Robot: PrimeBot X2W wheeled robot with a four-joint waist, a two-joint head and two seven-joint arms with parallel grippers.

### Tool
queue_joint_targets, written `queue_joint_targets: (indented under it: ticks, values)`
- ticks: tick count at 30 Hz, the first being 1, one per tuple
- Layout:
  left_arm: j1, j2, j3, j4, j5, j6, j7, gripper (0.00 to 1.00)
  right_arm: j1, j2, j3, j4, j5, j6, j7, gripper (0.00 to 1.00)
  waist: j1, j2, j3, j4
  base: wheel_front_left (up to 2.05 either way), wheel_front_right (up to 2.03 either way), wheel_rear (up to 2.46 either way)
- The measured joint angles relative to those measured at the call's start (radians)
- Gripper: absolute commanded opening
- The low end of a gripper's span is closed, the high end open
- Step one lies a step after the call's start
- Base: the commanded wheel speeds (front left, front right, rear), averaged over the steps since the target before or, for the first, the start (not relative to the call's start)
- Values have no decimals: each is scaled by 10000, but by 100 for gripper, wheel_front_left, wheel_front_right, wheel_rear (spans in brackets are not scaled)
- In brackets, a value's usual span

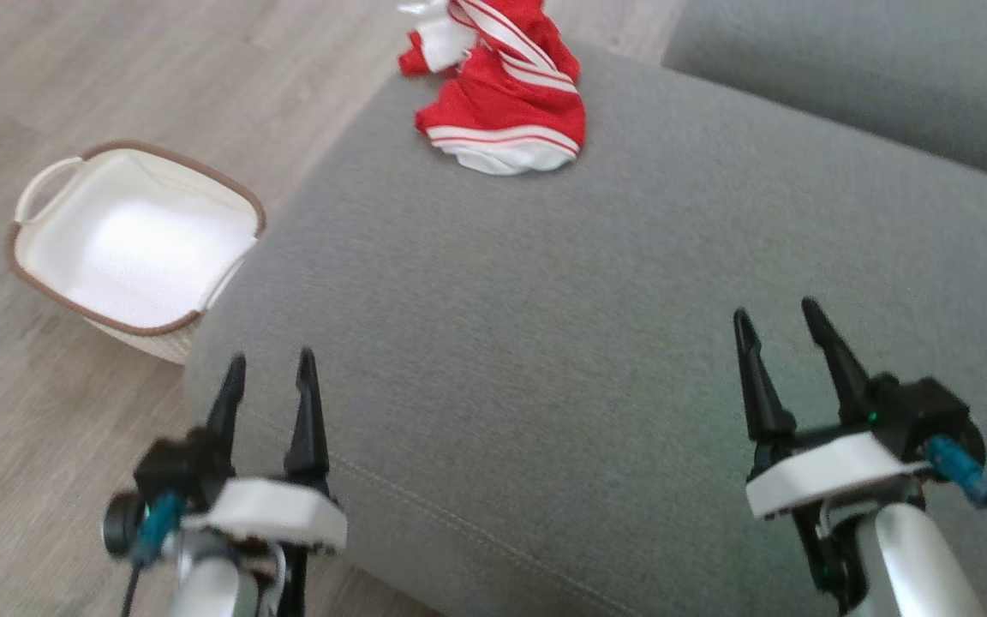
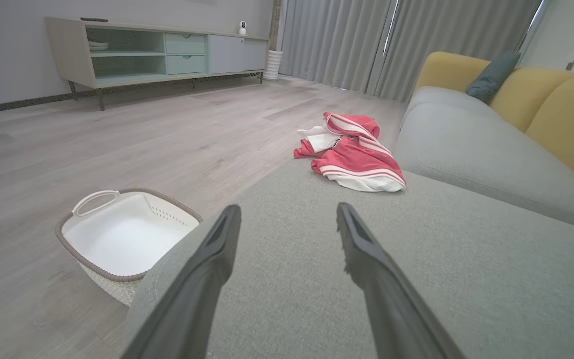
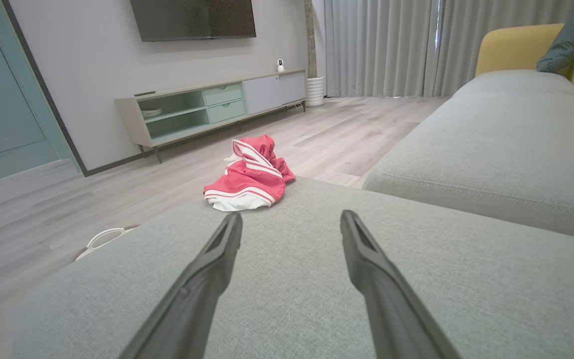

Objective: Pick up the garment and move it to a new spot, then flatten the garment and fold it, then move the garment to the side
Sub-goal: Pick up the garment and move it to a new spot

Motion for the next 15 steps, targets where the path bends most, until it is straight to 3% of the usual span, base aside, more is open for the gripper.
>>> queue_joint_targets:
  ticks: [7, 15]
  values:
    - [-2389, 543, 58, 589, 520, -560, 2, 100, -671, -6, -163, -539, -533, 0, 385, 100, 0, 0, 811, -619, 0, 0, 0]
    - [-6195, 1285, 63, 2663, 637, -1565, 878, 100, -1317, -15, -311, -1141, -1147, -2, 713, 100, 1, 0, 1977, -1551, 0, 0, 0]
